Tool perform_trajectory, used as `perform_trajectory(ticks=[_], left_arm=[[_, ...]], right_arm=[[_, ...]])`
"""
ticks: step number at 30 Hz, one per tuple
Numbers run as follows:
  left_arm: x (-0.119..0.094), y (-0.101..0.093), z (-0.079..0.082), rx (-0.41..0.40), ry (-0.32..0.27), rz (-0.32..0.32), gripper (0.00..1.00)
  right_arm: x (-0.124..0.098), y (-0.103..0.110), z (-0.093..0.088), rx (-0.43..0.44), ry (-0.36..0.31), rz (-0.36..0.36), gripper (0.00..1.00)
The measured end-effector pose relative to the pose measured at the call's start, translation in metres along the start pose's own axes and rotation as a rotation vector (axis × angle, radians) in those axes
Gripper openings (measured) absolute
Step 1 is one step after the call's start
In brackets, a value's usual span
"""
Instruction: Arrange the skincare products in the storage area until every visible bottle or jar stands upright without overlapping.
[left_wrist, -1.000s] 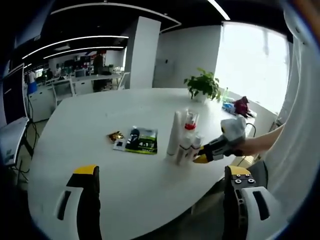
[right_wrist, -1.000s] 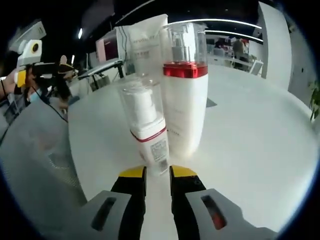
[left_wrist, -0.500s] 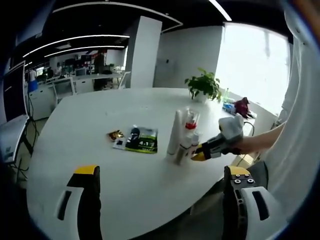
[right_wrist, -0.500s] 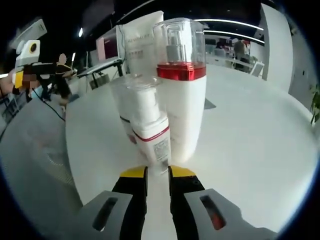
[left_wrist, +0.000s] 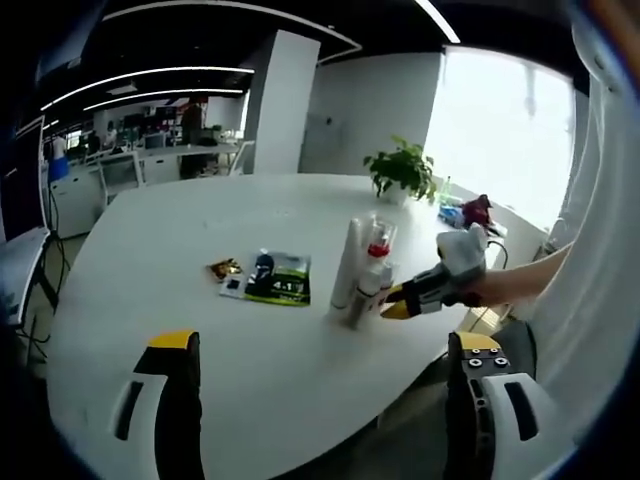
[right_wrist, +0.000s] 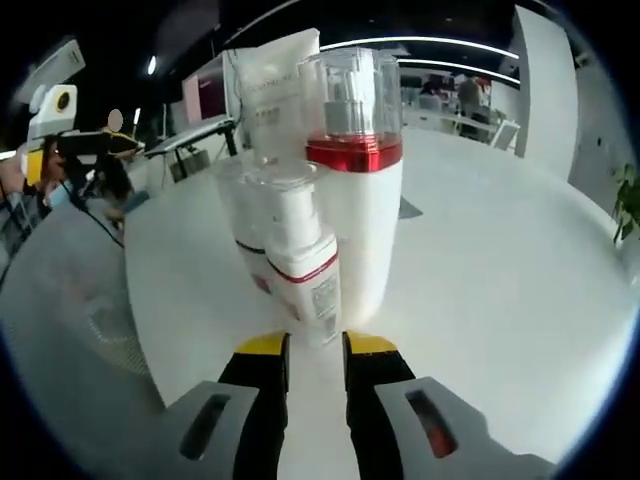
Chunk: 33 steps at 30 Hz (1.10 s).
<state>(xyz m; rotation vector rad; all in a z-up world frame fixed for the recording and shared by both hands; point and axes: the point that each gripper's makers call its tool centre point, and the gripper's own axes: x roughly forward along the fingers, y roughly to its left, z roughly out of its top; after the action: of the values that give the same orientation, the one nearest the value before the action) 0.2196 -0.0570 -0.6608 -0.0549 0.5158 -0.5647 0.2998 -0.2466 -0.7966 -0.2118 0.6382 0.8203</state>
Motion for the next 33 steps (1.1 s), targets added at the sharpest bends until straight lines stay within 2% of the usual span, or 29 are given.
perform_trajectory(ticks=[4, 13, 20, 33], left_arm=[[0.003, 0.003, 0.000, -0.004, 0.003, -0.020, 0.96], [-0.001, 0.014, -0.004, 0.016, 0.023, -0.068, 0.95], [-0.011, 0.025, -0.012, 0.017, 0.032, -0.084, 0.95], [-0.032, 0.036, -0.021, 0.019, 0.028, -0.109, 0.94]], right_arm=[[-0.007, 0.000, 0.006, 0.030, -0.023, -0.025, 0.26], [-0.021, 0.017, 0.018, 0.086, -0.059, -0.079, 0.32], [-0.035, 0.029, 0.027, 0.108, -0.077, -0.119, 0.37], [-0.062, 0.035, 0.036, 0.145, -0.118, -0.212, 0.49]])
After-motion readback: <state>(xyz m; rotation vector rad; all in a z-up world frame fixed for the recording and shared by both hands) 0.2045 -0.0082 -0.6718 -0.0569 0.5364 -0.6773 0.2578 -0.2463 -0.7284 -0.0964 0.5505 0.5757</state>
